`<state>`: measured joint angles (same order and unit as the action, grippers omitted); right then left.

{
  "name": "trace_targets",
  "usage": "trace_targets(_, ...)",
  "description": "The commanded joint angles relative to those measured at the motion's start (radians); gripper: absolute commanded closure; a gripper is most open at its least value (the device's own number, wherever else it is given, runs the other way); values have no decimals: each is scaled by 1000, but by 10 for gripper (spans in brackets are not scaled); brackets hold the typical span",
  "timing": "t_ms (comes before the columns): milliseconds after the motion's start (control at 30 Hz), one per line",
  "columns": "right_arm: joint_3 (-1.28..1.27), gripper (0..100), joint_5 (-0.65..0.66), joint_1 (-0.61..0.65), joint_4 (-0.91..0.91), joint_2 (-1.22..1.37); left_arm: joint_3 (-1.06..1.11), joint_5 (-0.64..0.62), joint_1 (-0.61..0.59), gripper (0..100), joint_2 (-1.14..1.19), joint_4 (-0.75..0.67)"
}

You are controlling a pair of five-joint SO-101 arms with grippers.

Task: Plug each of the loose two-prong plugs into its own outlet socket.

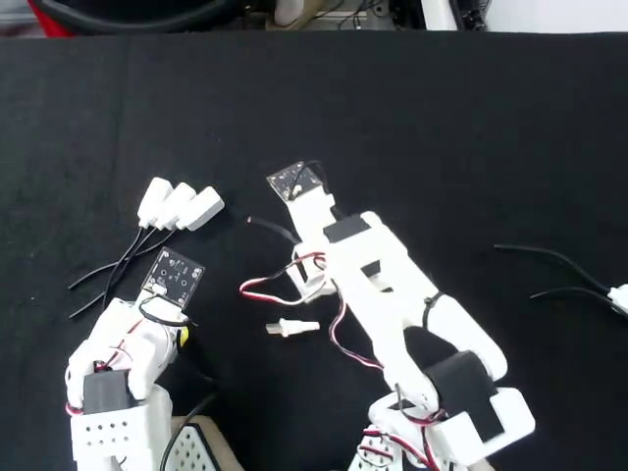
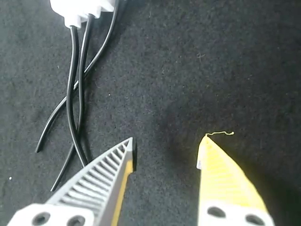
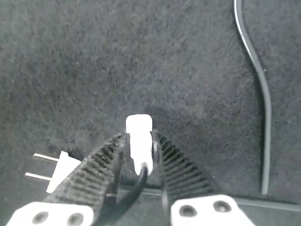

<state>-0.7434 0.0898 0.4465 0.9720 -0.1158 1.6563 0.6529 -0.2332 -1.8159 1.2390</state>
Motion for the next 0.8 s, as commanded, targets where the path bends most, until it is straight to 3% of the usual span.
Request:
trace_targets(0, 25, 963, 8, -11, 28, 10, -10, 9, -5, 772, -5, 12)
trace_targets(267, 33, 987, 0, -20, 31, -10, -10, 9, -8, 772, -5, 8)
trace_targets(467, 30, 987, 0, -83, 120, -191, -33, 0, -10, 773, -5, 6)
trace_targets(667, 38, 987, 2, -178, 209, -360, -162, -144, -65, 772, 9, -32)
trace_targets(767, 33, 987, 5, -227, 218, -386, -255, -152, -21, 771, 92, -26)
